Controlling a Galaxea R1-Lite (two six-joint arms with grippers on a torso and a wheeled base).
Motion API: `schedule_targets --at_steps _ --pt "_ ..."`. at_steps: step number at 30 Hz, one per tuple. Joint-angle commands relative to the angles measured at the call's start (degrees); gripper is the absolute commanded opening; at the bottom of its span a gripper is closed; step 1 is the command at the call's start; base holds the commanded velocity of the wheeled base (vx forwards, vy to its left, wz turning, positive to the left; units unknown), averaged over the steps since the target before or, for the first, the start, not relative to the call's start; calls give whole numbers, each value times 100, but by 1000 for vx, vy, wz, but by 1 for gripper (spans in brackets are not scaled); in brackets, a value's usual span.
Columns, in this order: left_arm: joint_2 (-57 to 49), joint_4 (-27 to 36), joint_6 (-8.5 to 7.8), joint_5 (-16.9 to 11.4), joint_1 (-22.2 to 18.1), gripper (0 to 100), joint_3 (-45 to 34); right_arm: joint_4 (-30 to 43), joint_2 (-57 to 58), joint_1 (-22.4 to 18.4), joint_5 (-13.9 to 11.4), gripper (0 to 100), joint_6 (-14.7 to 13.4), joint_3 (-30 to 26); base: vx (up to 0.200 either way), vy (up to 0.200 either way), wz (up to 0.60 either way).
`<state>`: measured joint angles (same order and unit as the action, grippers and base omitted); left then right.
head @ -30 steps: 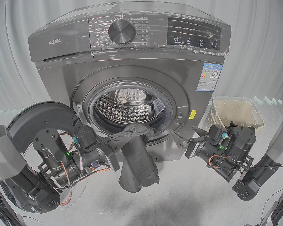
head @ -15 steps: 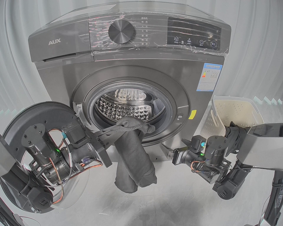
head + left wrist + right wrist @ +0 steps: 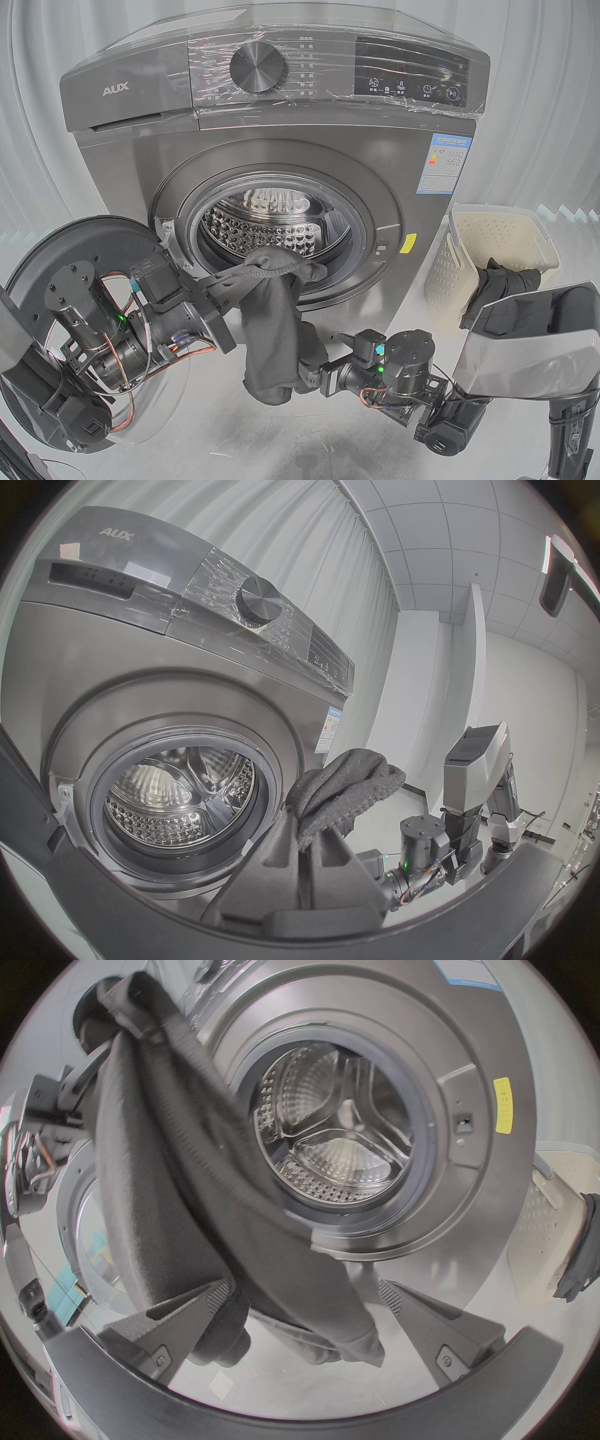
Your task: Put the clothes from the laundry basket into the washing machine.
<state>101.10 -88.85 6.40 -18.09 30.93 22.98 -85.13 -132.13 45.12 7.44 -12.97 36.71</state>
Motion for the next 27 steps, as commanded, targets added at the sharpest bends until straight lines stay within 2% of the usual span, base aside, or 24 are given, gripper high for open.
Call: schedule_targets --at_steps 1,8,15,20,27 --pt "24 -1 2 -1 -8 0 -13 -13 -111 278 3 100 5 -6 0 0 0" --pt "7 -10 2 -1 -8 0 -22 -145 -216 393 -23 100 -4 -6 0 0 0" --pt "-29 -10 10 -1 -8 0 -22 -206 -260 50 -102 100 5 3 0 0 0" --pt "-37 -10 10 -10 -8 0 -22 -206 -269 -311 -304 100 23 -14 0 0 0" --pt "-46 -10 10 -10 -8 0 -4 -215 -515 -583 -506 100 23 117 0 0 0"
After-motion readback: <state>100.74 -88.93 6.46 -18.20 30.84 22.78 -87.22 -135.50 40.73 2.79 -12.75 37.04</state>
